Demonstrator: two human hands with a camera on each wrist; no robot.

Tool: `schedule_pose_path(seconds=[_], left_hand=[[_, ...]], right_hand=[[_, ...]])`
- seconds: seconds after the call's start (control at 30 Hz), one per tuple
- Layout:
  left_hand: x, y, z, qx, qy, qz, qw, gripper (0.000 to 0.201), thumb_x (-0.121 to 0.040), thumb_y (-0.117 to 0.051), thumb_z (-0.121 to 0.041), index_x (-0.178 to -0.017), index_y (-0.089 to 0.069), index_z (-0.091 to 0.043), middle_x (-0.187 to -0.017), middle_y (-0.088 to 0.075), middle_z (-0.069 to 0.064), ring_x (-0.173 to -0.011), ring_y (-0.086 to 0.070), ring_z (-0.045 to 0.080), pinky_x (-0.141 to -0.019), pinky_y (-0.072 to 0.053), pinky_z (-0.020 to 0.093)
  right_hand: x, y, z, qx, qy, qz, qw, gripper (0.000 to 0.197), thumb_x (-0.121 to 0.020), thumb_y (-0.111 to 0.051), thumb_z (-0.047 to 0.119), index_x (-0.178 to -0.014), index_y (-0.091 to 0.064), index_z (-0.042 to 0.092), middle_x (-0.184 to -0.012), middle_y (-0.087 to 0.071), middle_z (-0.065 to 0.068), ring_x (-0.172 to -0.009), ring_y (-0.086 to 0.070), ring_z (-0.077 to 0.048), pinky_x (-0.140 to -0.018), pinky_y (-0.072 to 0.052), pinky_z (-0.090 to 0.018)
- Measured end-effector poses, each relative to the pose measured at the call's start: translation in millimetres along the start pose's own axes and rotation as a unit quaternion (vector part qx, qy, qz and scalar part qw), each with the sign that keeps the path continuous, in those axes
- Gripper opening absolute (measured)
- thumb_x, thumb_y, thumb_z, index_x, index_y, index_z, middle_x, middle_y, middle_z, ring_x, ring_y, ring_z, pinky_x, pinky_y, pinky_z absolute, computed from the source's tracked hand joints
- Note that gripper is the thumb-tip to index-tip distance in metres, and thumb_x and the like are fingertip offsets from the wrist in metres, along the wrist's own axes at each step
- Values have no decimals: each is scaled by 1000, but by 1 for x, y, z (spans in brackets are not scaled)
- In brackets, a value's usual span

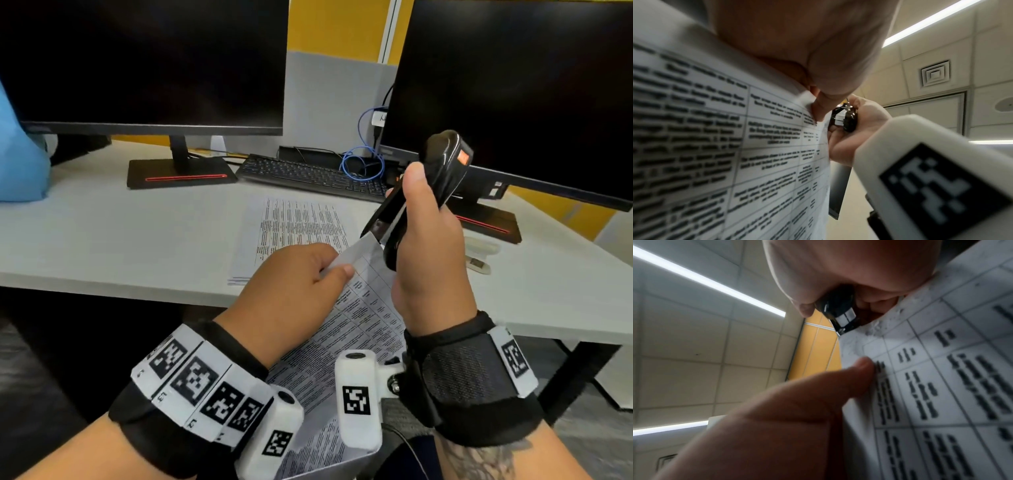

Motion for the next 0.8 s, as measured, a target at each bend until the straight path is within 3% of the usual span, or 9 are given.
schedule_pose_path(seconds=[0.1, 0.23, 0.3, 0.4, 0.53, 0.63, 0.73, 0.8], left_hand=[[1, -2, -5, 8, -4, 4, 1000, 39, -95, -54, -36, -63, -45, -17, -55, -44, -5, -51, -40, 10, -48, -30, 24], [3, -3, -13, 16, -13, -2, 1000, 42, -95, -54, -34, -59, -39, -19, -53, -40, -7, -48, -36, 8, -47, -27, 25], [4, -3, -16, 16, -18, -5, 1000, 43, -95, -54, -33, -58, -37, -20, -51, -38, -8, -48, -35, 8, -48, -28, 25], [6, -4, -20, 5, -26, -4, 1000, 43, -95, -54, -33, -59, -36, -18, -52, -38, -6, -48, -34, 9, -48, -27, 27], [7, -8, -24, -3, -42, -1, 999, 43, -95, -53, -33, -59, -34, -20, -52, -38, -5, -49, -35, 9, -49, -28, 27], [9, -10, -25, 13, -50, -13, 999, 30, -94, -54, -32, -67, -47, -23, -57, -50, -5, -54, -45, 10, -51, -35, 24], [10, -7, -21, 54, -42, -46, 997, 4, -93, -58, -28, -89, -58, -30, -72, -67, -2, -63, -61, 15, -62, -51, 39], [8, 0, -14, 117, -44, -88, 988, 17, -92, -60, -14, -89, -62, -31, -79, -71, -5, -71, -66, 18, -68, -55, 42]], right_hand=[[2, -1, 2, 5, 14, 9, 1000, 32, -78, -56, 63, -63, -64, 36, -68, -56, 12, -77, -57, -13, -77, -48, -39], [3, -2, 3, 28, 25, 3, 999, 42, -72, -55, 72, -60, -57, 31, -69, -51, 1, -78, -57, -28, -80, -51, -56], [4, -2, 3, 25, 26, -5, 999, 44, -71, -55, 72, -59, -55, 30, -70, -50, -5, -76, -56, -31, -79, -50, -60], [4, 0, 3, 18, 34, -16, 999, 43, -72, -57, 70, -56, -55, 29, -63, -52, -2, -68, -57, -24, -73, -53, -53], [4, 1, 7, 36, 51, -15, 998, 47, -67, -55, 74, -51, -53, 30, -58, -48, -2, -63, -52, -25, -69, -51, -54], [3, 1, 8, 40, 49, -6, 998, 47, -66, -56, 75, -51, -53, 30, -57, -46, 1, -63, -50, -23, -66, -48, -48], [3, 4, 7, 13, 45, 4, 999, 46, -68, -55, 73, -62, -57, 28, -63, -55, 0, -67, -57, -21, -70, -52, -48], [4, 12, 10, -10, 73, -14, 997, 46, -74, -51, 69, -78, -60, 24, -73, -59, -1, -73, -60, -22, -75, -53, -46]])
Point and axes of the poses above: each hand's wrist, its own x-axis away from the middle knuckle, its own y-axis out of the back of the hand, z = x × y, the point moved 5 cm from there along -x, towards the middle knuckle
